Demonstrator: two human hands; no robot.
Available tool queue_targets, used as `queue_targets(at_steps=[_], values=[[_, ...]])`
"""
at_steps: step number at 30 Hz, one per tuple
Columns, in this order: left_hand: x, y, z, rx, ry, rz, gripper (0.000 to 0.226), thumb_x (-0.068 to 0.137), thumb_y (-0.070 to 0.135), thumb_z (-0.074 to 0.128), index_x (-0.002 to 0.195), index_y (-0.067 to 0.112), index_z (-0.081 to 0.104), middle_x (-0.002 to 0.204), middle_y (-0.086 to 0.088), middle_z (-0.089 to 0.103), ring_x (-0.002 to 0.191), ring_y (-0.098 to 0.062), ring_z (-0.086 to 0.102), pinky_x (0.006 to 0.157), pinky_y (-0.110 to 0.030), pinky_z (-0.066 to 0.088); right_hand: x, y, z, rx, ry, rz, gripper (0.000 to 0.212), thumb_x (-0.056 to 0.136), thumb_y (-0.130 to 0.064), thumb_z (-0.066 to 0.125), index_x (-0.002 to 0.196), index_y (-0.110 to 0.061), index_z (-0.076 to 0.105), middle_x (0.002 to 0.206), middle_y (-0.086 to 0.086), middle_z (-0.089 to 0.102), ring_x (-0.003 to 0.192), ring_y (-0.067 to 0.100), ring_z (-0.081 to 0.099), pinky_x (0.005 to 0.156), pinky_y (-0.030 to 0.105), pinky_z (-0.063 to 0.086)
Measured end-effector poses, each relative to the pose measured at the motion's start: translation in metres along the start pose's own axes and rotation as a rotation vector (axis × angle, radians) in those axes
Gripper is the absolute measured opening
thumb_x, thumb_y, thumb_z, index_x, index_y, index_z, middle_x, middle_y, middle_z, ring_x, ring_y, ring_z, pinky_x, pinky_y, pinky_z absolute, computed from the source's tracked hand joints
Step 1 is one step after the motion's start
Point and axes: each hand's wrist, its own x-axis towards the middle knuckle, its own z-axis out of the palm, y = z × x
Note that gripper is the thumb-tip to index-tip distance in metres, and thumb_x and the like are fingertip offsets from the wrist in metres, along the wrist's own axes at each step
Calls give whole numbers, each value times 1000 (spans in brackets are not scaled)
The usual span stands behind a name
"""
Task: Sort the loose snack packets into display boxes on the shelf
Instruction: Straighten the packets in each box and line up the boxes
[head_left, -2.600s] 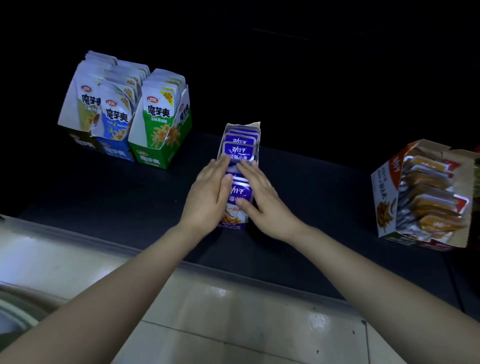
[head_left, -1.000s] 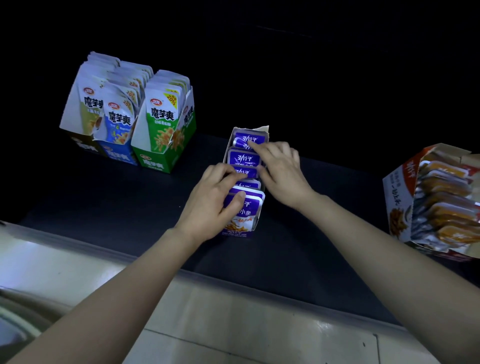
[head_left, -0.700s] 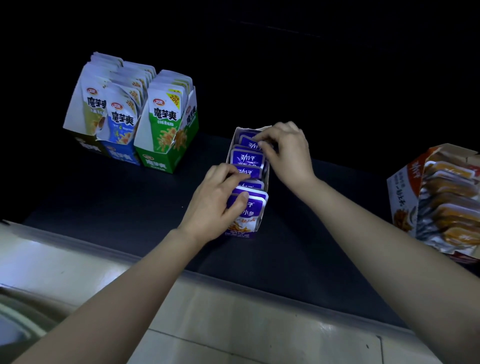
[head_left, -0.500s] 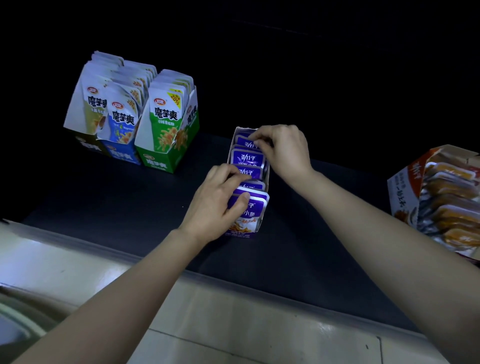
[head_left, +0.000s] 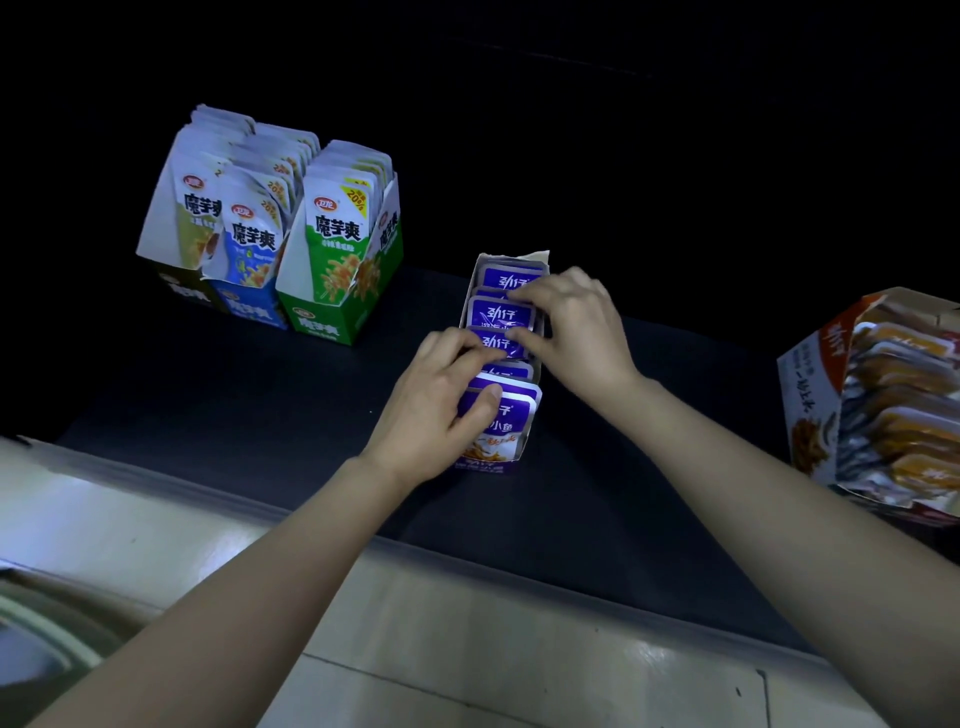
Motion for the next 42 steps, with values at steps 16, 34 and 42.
queue_targets(at_steps=[16,34,42], values=[[-6,-3,-2,-22,7,43,47,96,42,43,126,9,59,119,2,50,112,-3,40,93,-6,31,-6,6,1,26,-192,42,36,82,-23,75,115,-13,65,119,5,61,116,19,48,97,34,38],[-5,-1,-2,66,7,14,45,93,44,43,120,13,63,137,-1,51,123,-16,40,102,-41,39,-19,11,-2,389,-215,56,23,89,-15,68,112,-16,71,110,-1,68,104,18,58,96,47,45],[-7,-2,-3,75,7,31,45,94,42,42,121,13,62,126,0,55,125,-17,42,105,-32,30,-17,11,5,265,-54,145,40,94,-19,61,133,-13,55,123,4,57,112,12,46,100,41,41]])
